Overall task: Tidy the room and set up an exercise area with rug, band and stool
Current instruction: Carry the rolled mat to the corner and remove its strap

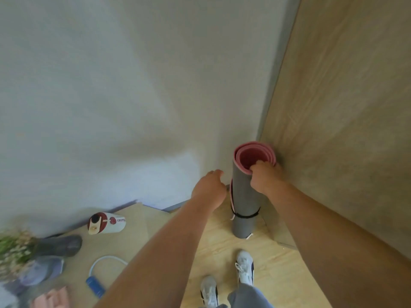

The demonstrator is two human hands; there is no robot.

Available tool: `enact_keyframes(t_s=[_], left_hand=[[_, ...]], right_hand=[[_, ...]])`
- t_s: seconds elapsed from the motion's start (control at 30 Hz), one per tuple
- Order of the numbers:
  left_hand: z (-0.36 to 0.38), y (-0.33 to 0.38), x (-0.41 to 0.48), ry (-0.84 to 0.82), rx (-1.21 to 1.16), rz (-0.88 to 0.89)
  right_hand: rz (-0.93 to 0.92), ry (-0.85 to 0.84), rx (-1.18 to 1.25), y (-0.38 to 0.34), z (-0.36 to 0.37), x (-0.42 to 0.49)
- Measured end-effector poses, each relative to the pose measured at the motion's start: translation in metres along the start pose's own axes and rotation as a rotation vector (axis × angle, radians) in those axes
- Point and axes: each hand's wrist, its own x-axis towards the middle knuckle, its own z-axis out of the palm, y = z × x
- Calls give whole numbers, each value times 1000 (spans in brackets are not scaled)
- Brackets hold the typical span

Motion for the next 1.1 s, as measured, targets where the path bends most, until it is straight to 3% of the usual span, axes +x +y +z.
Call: enact_keyframes(t_s=[0.13,0.3,0.53,0.77,1.1], left_hand=[[6,1,-9,-26,44,117],[24,-4,-24,-24,107,306],[28,-22,-60,35,415,740],[58,-1,-106,-235,602,954],[162,62,-216,-319,753,1332]], right_hand=[[18,-1,30,-1,31,-26],[117,-18,248,-2,54,-66],[386,54,283,-27,77,-143],[486,86,377,-21,108,-234],[728,155,632,29,180,-398]])
